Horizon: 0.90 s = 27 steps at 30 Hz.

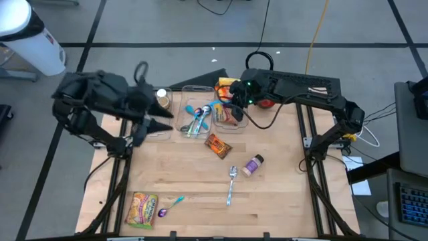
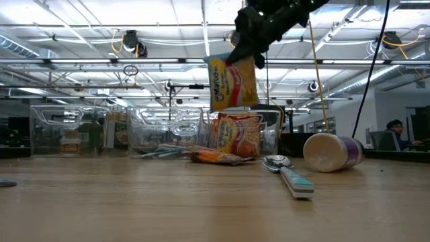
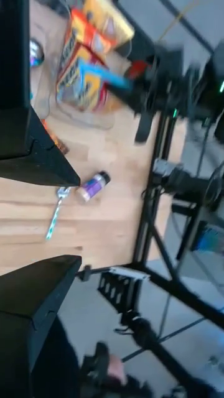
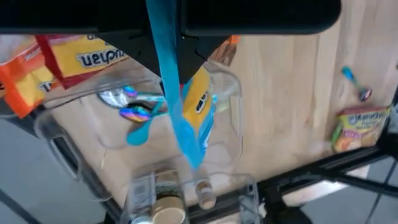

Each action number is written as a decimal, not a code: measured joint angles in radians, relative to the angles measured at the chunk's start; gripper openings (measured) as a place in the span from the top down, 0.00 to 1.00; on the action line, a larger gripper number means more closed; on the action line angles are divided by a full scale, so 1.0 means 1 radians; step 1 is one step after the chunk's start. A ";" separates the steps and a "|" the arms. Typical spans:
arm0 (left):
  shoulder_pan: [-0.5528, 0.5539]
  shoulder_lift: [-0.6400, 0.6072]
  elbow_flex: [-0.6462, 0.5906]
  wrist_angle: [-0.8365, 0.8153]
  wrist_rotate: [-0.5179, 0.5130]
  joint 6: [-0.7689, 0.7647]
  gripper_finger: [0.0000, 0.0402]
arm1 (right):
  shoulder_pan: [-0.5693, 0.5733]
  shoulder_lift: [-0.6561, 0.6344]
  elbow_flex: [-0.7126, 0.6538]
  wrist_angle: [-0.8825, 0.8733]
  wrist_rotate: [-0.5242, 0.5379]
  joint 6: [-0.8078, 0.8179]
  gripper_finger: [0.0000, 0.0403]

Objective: Pick & Place Food Item
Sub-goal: Put the blue noodle pack into the right transparent bin

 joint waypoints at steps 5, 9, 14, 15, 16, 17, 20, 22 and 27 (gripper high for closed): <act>-0.062 0.058 0.000 0.002 0.000 -0.008 0.50 | -0.040 0.000 -0.046 0.069 0.000 0.015 1.00; -0.092 0.100 0.000 0.008 -0.011 -0.012 0.50 | -0.056 0.000 -0.083 0.119 0.000 0.016 1.00; -0.115 0.121 0.000 0.036 -0.048 -0.002 0.50 | -0.065 0.000 -0.147 0.180 -0.001 0.026 1.00; -0.116 0.121 -0.001 0.044 -0.050 0.003 0.50 | -0.066 0.000 -0.163 0.207 -0.001 0.035 1.00; -0.118 0.121 0.000 0.057 -0.050 0.004 0.50 | -0.066 0.000 -0.179 0.232 -0.001 0.047 1.00; -0.119 0.121 0.000 0.065 -0.051 0.004 0.50 | -0.066 0.000 -0.195 0.252 -0.001 0.056 1.00; -0.118 0.121 0.000 0.084 -0.052 0.005 0.50 | -0.065 0.000 -0.249 0.309 -0.001 0.081 1.00; -0.118 0.121 0.000 0.090 -0.052 0.005 0.50 | -0.065 0.000 -0.280 0.347 -0.001 0.096 1.00; -0.118 0.121 0.000 0.096 -0.052 0.005 0.50 | -0.065 0.000 -0.346 0.415 -0.002 0.123 1.00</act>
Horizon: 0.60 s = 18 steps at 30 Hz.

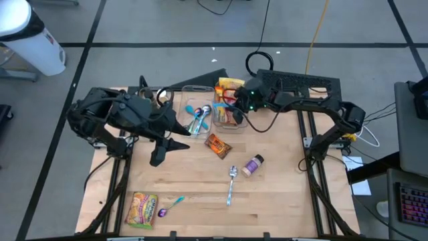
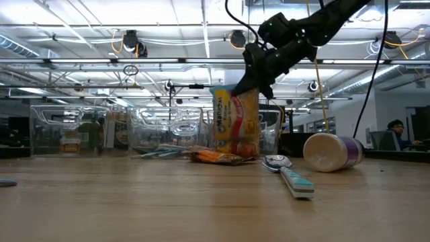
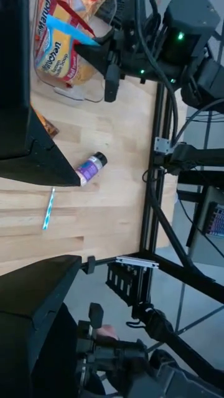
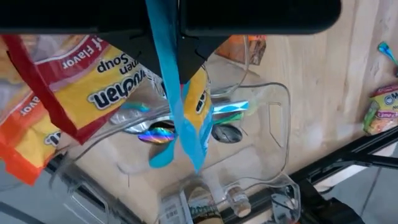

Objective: Pick & Place Food Item
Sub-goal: Put the blue noodle pack into the right transparent bin

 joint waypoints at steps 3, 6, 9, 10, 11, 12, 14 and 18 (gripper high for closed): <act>0.000 0.000 0.000 0.003 0.000 0.000 0.50 | 0.002 0.000 -0.028 0.046 -0.010 0.000 1.00; 0.000 0.000 0.000 0.006 -0.005 0.000 0.50 | 0.002 0.000 -0.054 0.081 -0.024 0.008 1.00; 0.000 0.000 0.000 0.006 -0.019 -0.002 0.50 | 0.002 0.000 -0.074 0.130 -0.024 0.021 1.00; 0.000 0.000 0.000 0.005 -0.025 -0.002 0.50 | 0.002 0.000 -0.084 0.146 -0.024 0.022 1.00; 0.001 0.000 0.000 0.006 -0.028 -0.001 0.50 | 0.005 0.000 -0.093 0.156 -0.024 0.022 1.00; 0.001 0.000 0.000 0.006 -0.030 -0.001 0.50 | 0.008 0.000 -0.101 0.163 -0.022 0.023 1.00; 0.001 0.000 0.000 0.006 -0.032 -0.001 0.50 | 0.012 0.000 -0.116 0.181 -0.020 0.023 1.00; 0.001 0.000 0.000 0.006 -0.040 -0.001 0.50 | 0.025 0.000 -0.139 0.206 0.007 0.022 1.00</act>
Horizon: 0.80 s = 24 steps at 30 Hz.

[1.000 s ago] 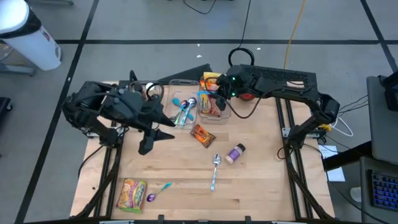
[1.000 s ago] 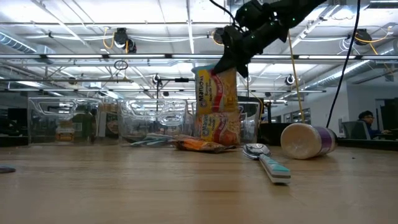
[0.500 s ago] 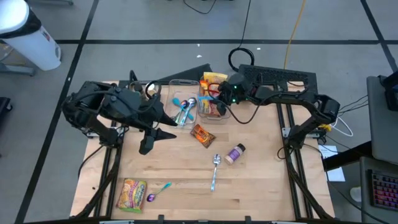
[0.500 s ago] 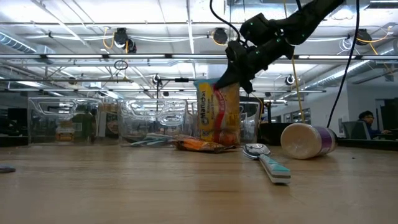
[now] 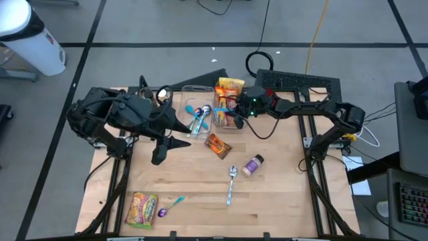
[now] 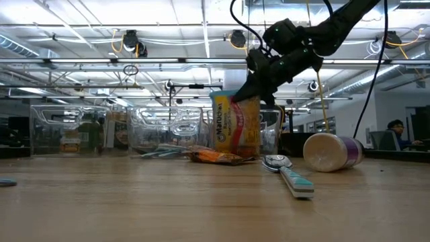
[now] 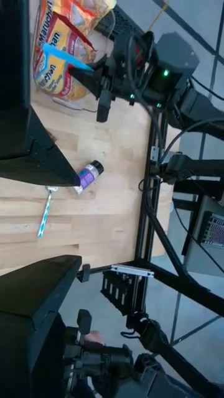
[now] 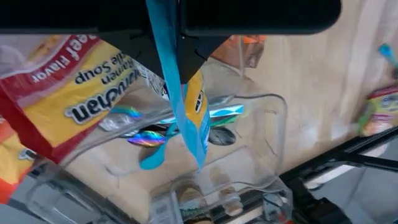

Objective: Pick & Place Food Item
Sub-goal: Put the blue noodle pack into the right transparent bin

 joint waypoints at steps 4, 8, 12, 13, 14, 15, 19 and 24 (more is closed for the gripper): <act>0.000 0.000 0.000 0.001 -0.012 0.000 0.50 | 0.004 0.000 -0.017 0.014 0.027 0.000 1.00; 0.000 0.000 0.000 0.002 -0.012 0.000 0.50 | 0.004 0.000 -0.043 0.035 0.029 0.000 1.00; 0.000 0.000 0.000 0.002 -0.012 0.000 0.50 | 0.004 0.000 -0.059 0.051 0.053 0.003 1.00; 0.000 0.000 0.000 0.003 -0.012 0.000 0.50 | 0.004 0.000 -0.060 0.051 0.053 0.003 1.00; 0.000 0.000 0.000 0.003 -0.012 0.000 0.50 | 0.004 0.000 -0.060 0.052 0.053 0.003 1.00; 0.000 0.000 0.000 0.003 -0.012 0.000 0.50 | 0.004 0.000 -0.060 0.052 0.053 0.003 1.00; 0.000 0.000 0.000 0.003 -0.012 -0.001 0.50 | 0.004 0.000 -0.060 0.060 0.053 0.002 1.00; 0.000 0.000 0.000 0.005 -0.013 -0.002 0.50 | 0.004 0.000 -0.060 0.060 0.054 0.000 1.00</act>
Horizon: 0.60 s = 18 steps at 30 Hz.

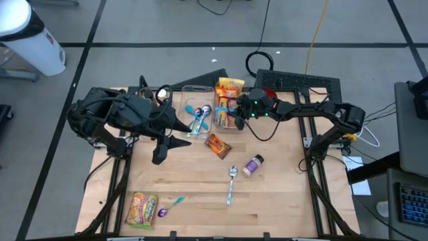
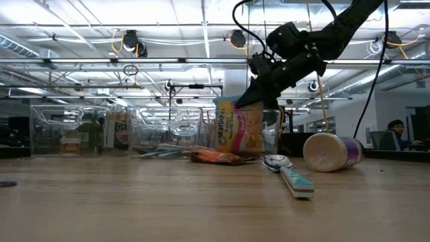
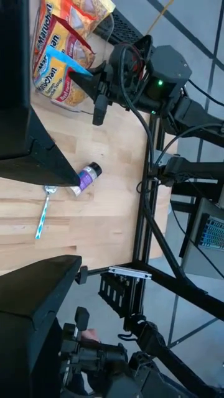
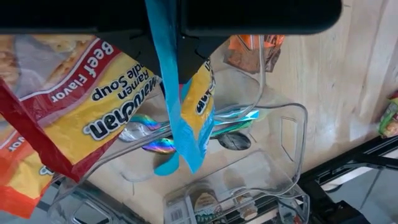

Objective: Pick & Place Food Item
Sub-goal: Put the blue noodle pack into the right transparent bin

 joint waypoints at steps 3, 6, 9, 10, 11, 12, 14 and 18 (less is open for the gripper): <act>0.000 0.000 0.000 0.004 0.000 -0.004 0.50 | 0.000 0.000 0.000 0.000 0.000 -0.001 0.96; 0.000 0.000 0.000 0.004 0.000 -0.010 0.50 | 0.000 0.000 0.000 0.001 0.003 0.000 0.91; 0.000 0.000 0.000 0.004 -0.001 -0.010 0.50 | 0.000 0.000 0.000 0.016 0.033 0.002 0.84; 0.000 0.000 0.000 0.004 -0.001 -0.010 0.50 | 0.000 0.000 0.000 0.024 0.044 0.003 0.83; 0.000 0.000 0.000 0.004 -0.001 -0.010 0.50 | 0.000 0.000 0.000 0.034 0.050 0.003 0.81; 0.000 0.000 0.000 0.004 -0.001 -0.010 0.50 | 0.000 0.000 0.000 0.045 0.050 0.003 0.80; 0.000 0.000 0.000 0.003 -0.001 -0.012 0.50 | 0.000 0.000 0.000 0.078 0.050 0.003 0.77; 0.000 0.000 0.000 0.003 0.000 -0.033 0.50 | 0.000 -0.025 0.000 0.103 0.048 0.000 0.75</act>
